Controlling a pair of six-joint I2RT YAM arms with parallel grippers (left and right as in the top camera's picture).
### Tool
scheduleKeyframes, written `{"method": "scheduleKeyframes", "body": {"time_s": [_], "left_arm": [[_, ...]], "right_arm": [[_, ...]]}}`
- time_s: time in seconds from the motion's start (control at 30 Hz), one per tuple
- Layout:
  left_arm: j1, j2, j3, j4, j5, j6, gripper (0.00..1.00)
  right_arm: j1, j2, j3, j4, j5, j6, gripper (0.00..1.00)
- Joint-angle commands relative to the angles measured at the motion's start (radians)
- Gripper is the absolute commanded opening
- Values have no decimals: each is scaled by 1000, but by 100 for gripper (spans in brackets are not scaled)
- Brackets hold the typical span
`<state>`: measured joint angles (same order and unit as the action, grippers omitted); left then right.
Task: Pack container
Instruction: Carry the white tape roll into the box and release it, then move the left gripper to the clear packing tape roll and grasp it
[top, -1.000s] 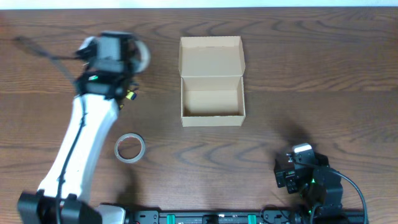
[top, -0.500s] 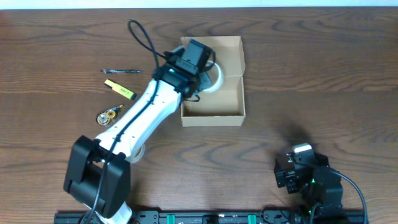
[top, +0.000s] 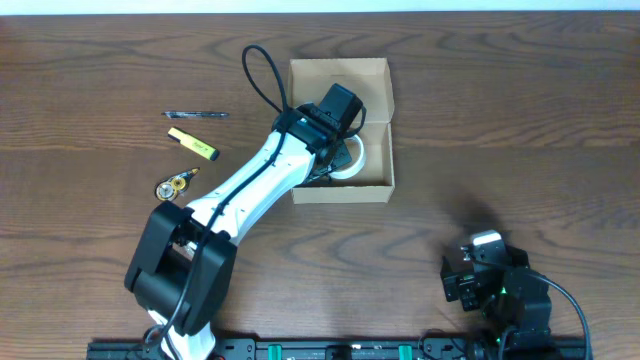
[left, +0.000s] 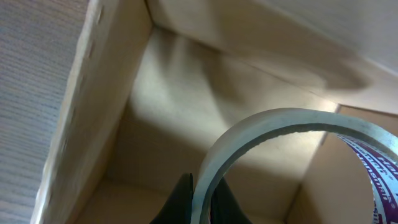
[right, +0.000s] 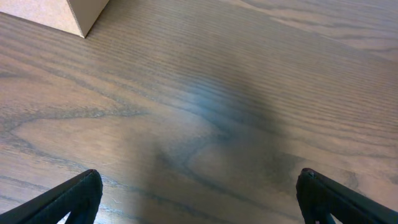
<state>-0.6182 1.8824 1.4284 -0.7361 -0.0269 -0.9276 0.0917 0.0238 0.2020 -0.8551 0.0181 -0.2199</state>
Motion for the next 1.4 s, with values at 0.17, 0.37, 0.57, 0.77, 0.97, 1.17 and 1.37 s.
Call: {"method": "scheduleKeyframes", "body": {"time_s": [0.17,0.37,0.57,0.77,0.97,1.17,1.37], "left_arm": [[0,46,27,8,-35,-23,8],[2,47,27,14,-35,-23,37],[3,23,41,83,-33,-23,40],[84,-157,74,53,-196,-23,66],[189,-370,-56,11,-318,-70,70],[258,-673,-445,10,-331,-358,74],[258,-838,-723,7,-293,-677,76]], "right_arm": [[-8,-6,-7,-2,-7,-13,99],[-8,-6,-7,-2,-7,-13,99],[-8,-6,-7,-2,-7,-13,99],[-8,-6,-7,-2,-7,-13,99],[-8,-6,-7,-2,-7,-13,99],[-8,-6,-7,-2,-7,-13,99],[-8,-6,-7,-2,-7,-13,99]]}}
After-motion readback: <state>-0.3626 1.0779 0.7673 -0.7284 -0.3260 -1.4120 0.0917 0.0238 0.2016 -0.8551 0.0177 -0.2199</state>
